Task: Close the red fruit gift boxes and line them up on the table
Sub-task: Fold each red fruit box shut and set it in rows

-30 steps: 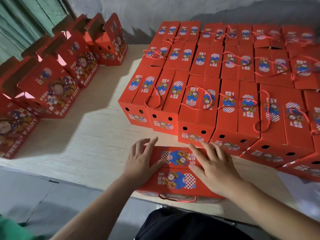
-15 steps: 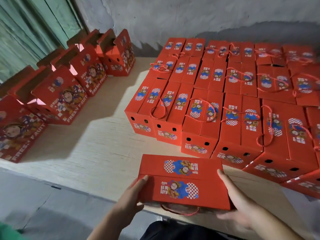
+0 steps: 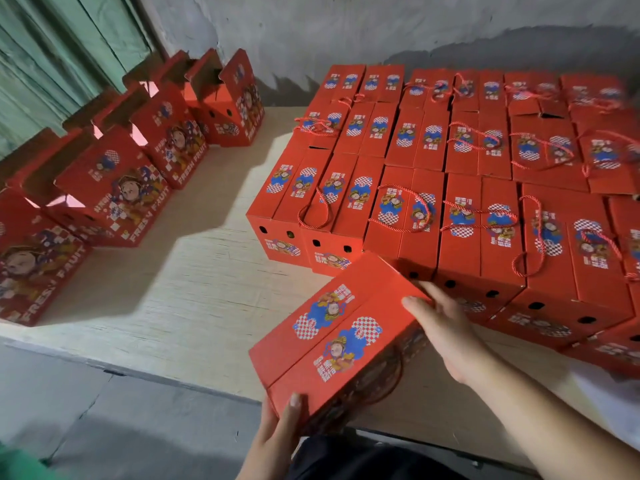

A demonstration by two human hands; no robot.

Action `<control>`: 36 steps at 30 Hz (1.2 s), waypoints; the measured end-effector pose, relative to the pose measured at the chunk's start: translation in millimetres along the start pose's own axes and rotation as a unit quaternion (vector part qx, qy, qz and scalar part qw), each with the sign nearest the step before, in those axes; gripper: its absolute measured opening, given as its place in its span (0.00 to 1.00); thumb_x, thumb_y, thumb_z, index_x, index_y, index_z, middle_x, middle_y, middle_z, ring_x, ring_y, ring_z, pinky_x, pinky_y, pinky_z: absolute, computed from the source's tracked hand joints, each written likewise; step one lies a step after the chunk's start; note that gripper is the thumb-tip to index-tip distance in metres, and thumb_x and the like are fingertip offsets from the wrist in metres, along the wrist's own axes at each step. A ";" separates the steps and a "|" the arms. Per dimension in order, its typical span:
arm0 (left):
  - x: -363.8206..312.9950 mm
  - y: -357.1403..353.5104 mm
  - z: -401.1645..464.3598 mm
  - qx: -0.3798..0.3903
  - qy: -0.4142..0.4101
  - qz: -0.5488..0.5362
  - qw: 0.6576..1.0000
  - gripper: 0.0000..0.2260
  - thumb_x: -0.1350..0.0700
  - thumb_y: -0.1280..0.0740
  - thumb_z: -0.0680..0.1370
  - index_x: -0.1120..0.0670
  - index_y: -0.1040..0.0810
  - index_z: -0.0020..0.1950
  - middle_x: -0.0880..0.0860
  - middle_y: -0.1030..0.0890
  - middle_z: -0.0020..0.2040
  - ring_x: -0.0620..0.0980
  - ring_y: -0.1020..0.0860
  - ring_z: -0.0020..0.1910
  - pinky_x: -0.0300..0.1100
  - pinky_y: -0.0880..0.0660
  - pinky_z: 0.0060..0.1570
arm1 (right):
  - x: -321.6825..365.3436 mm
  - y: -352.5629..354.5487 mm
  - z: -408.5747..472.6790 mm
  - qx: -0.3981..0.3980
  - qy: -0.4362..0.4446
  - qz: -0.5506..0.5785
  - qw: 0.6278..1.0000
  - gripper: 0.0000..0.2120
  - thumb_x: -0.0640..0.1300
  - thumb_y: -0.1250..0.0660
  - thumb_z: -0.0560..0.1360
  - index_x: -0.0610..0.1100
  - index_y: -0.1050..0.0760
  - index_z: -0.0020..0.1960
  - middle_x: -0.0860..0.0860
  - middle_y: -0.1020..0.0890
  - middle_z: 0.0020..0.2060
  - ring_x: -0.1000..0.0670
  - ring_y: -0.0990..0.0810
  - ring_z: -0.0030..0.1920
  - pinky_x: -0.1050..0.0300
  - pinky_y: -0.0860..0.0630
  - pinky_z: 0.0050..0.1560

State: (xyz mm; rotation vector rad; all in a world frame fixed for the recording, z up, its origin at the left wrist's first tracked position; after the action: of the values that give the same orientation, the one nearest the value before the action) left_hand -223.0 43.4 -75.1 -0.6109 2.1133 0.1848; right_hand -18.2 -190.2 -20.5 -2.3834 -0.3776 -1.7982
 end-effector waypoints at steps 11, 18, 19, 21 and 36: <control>18.3 23.7 0.9 -0.112 -0.068 -0.042 0.991 0.44 0.63 0.20 0.71 0.47 0.46 0.76 0.62 0.21 0.56 0.42 0.15 0.40 0.38 0.19 0.40 | 22.4 -76.9 50.6 0.061 0.090 -0.173 0.979 0.30 0.53 0.26 0.76 0.59 0.35 0.74 0.49 0.34 0.74 0.52 0.34 0.74 0.44 0.35 0.76; -25.6 37.1 34.1 -0.166 0.003 0.028 0.986 0.34 0.27 0.36 0.73 0.47 0.28 0.71 0.54 0.28 0.72 0.51 0.27 0.68 0.52 0.34 0.72 | -13.9 -89.3 42.9 -0.016 -0.021 -0.087 0.996 0.53 0.67 0.26 0.68 0.59 0.55 0.81 0.56 0.45 0.77 0.59 0.43 0.73 0.50 0.41 0.73; -29.2 44.3 43.0 -0.156 0.023 0.017 0.987 0.31 0.29 0.40 0.77 0.48 0.26 0.71 0.53 0.27 0.73 0.51 0.28 0.68 0.50 0.37 0.72 | -25.8 -82.3 37.9 -0.017 -0.097 -0.048 0.994 0.54 0.72 0.28 0.65 0.58 0.52 0.81 0.54 0.41 0.78 0.55 0.39 0.73 0.47 0.39 0.73; -37.5 49.4 60.8 -0.044 0.065 0.035 0.996 0.29 0.32 0.46 0.81 0.47 0.26 0.74 0.48 0.25 0.73 0.49 0.29 0.72 0.51 0.43 0.76 | -48.5 -76.7 24.3 0.068 -0.260 -0.008 0.963 0.55 0.75 0.29 0.65 0.53 0.47 0.82 0.53 0.39 0.79 0.48 0.38 0.78 0.44 0.42 0.75; -134.7 14.0 79.0 -0.025 -0.193 0.030 0.980 0.07 0.61 0.34 0.83 0.54 0.22 0.45 0.51 0.18 0.45 0.52 0.21 0.45 0.45 0.25 0.50 | -22.8 -100.4 16.7 -0.084 -0.289 0.285 0.910 0.15 0.36 0.36 0.81 0.50 0.28 0.64 0.45 0.18 0.43 0.50 0.21 0.40 0.56 0.25 0.40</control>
State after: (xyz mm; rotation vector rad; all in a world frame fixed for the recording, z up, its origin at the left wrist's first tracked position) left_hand -108.3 131.0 -13.8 -0.4956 1.7551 0.3624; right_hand -36.3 -92.3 -51.6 -2.7140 0.4128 -0.8892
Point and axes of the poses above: each hand's wrist, its own z-axis towards the middle knuckle, its own y-axis out of the back of the hand, x = y × z, the point moved 3 cm from there along z, towards the middle knuckle
